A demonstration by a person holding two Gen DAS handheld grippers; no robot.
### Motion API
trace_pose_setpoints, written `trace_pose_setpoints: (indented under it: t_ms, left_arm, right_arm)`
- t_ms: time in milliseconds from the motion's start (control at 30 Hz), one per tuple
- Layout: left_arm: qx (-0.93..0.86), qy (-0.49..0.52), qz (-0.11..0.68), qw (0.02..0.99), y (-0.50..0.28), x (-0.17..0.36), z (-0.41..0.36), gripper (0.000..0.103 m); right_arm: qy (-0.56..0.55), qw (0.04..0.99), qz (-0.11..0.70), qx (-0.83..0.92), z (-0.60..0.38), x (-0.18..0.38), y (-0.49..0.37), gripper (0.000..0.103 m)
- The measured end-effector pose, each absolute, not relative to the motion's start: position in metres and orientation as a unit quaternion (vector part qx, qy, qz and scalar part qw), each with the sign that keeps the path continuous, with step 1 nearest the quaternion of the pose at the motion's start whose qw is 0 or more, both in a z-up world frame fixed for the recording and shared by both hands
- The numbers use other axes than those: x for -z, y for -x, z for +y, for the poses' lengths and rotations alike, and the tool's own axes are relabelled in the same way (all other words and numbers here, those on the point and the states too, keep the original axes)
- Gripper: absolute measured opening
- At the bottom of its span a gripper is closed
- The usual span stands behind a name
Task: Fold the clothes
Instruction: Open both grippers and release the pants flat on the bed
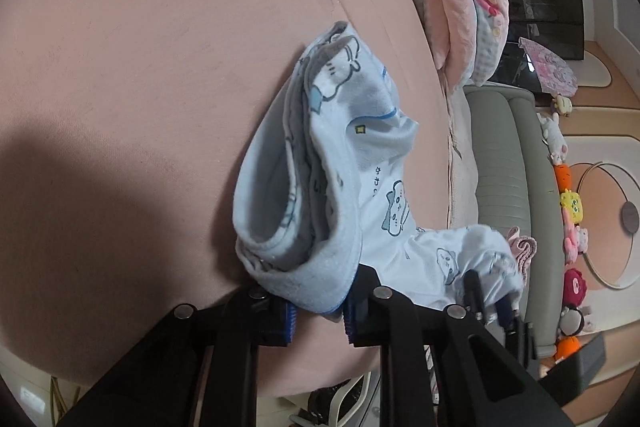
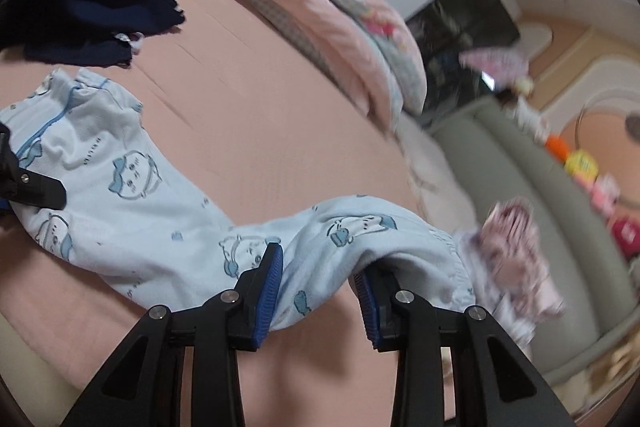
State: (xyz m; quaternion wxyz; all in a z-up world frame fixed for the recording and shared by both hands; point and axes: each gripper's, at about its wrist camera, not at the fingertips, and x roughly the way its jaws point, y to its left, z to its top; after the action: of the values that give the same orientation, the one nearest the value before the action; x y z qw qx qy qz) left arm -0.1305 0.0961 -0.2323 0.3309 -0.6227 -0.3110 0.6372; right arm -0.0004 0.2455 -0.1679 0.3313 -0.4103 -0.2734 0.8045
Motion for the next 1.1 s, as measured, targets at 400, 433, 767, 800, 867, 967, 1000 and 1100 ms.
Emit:
trace_pose_setpoints:
  t_ms: [400, 433, 767, 800, 867, 967, 1000, 1100]
  left_arm:
    - [-0.628, 0.631, -0.279, 0.360, 0.138, 0.227, 0.110, 0.017]
    - [-0.628, 0.635, -0.272, 0.359, 0.138, 0.224, 0.110, 0.017]
    - [-0.710, 0.615, -0.140, 0.312, 0.125, 0.168, 0.113, 0.061]
    - [-0.715, 0.615, -0.124, 0.308, 0.123, 0.165, 0.114, 0.062]
    - [-0.726, 0.611, -0.087, 0.302, 0.117, 0.155, 0.120, 0.062]
    - [-0.745, 0.592, -0.055, 0.302, 0.107, 0.137, 0.128, 0.062]
    - [-0.747, 0.588, -0.054, 0.305, 0.104, 0.131, 0.131, 0.062]
    - [-0.755, 0.572, -0.049, 0.318, 0.097, 0.115, 0.137, 0.062]
  right_arm:
    - [0.441, 0.265, -0.187, -0.837, 0.245, 0.153, 0.007, 0.035]
    - [0.449, 0.254, -0.139, -0.845, 0.254, 0.147, 0.002, 0.035]
    - [0.441, 0.284, 0.145, -0.839, 0.349, 0.134, -0.061, 0.054]
    - [0.445, 0.289, 0.144, -0.835, 0.352, 0.137, -0.064, 0.054]
    - [0.444, 0.292, 0.151, -0.834, 0.355, 0.139, -0.071, 0.054]
    - [0.445, 0.289, 0.160, -0.832, 0.359, 0.142, -0.077, 0.054]
    - [0.446, 0.287, 0.162, -0.832, 0.360, 0.142, -0.079, 0.054]
    - [0.443, 0.277, 0.172, -0.835, 0.361, 0.142, -0.084, 0.054]
